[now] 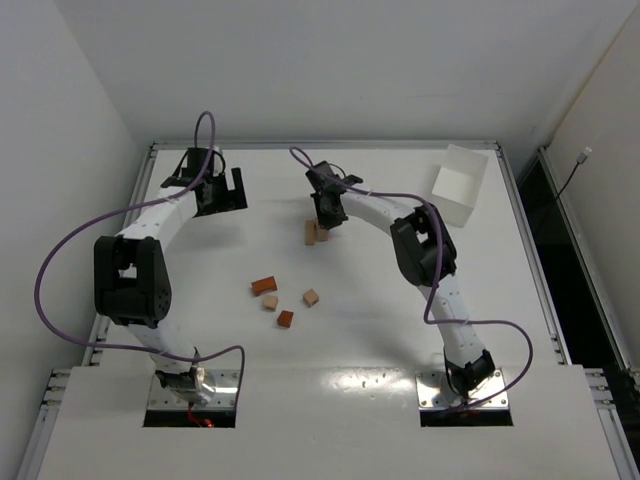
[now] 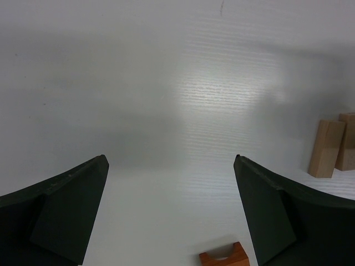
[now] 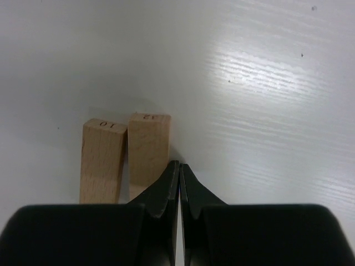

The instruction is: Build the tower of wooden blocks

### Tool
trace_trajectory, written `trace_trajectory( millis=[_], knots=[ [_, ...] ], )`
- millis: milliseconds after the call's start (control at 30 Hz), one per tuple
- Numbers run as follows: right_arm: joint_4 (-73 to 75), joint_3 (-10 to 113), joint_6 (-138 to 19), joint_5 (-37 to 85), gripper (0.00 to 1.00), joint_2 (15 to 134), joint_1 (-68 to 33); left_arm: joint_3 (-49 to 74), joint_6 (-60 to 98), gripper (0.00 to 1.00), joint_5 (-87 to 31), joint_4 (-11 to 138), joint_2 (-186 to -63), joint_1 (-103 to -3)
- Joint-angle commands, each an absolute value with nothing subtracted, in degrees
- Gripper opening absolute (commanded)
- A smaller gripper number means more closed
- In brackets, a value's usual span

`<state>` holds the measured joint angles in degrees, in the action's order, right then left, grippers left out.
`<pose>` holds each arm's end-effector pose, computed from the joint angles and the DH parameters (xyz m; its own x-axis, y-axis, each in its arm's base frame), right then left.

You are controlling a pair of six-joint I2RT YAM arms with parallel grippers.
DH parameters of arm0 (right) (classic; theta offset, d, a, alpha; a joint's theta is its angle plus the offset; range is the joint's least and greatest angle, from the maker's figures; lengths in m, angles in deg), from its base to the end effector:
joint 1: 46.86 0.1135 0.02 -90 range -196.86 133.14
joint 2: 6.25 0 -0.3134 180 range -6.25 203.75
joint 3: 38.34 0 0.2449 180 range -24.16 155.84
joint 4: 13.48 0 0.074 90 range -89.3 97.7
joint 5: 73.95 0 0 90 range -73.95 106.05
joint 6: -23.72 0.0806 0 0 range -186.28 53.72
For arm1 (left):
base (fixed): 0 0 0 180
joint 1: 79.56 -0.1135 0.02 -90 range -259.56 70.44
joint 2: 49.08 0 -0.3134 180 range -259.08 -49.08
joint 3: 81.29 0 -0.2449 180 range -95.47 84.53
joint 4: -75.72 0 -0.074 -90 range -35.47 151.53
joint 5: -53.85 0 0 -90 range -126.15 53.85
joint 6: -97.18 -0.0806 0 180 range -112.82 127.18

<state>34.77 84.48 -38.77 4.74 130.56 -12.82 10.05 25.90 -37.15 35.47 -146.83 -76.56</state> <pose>0.4707 0.2989 0.1334 -0.8689 -0.0404 -0.4933 -0.0810 0.9948 0.0612 0.4043 -0.0198 0.2681 -0.7306 -0.2830 -0.6213 -0.2043 0.9590 -0.1966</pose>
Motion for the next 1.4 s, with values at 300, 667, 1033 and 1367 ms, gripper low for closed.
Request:
trace_trajectory(
  millis=[300,667,1033,1367],
  knots=[
    [34.72,81.05,-37.1,8.14,0.0,125.67,-10.92,11.57,26.96,0.97,-30.44,38.06,-147.26,-77.19],
    [34.11,78.07,-37.1,6.74,0.55,122.43,-10.38,12.98,26.96,1.0,-30.62,38.07,-146.03,-77.19],
    [30.24,56.63,-43.42,4.71,0.54,96.86,-16.72,26.32,28.01,1.0,-29.76,42.54,-136.36,-77.19],
    [26.63,46.59,-47.12,0.41,0.54,86.03,-18.65,16.0,26.78,0.64,-29.2,40.44,-150.67,-71.31]
  ],
)
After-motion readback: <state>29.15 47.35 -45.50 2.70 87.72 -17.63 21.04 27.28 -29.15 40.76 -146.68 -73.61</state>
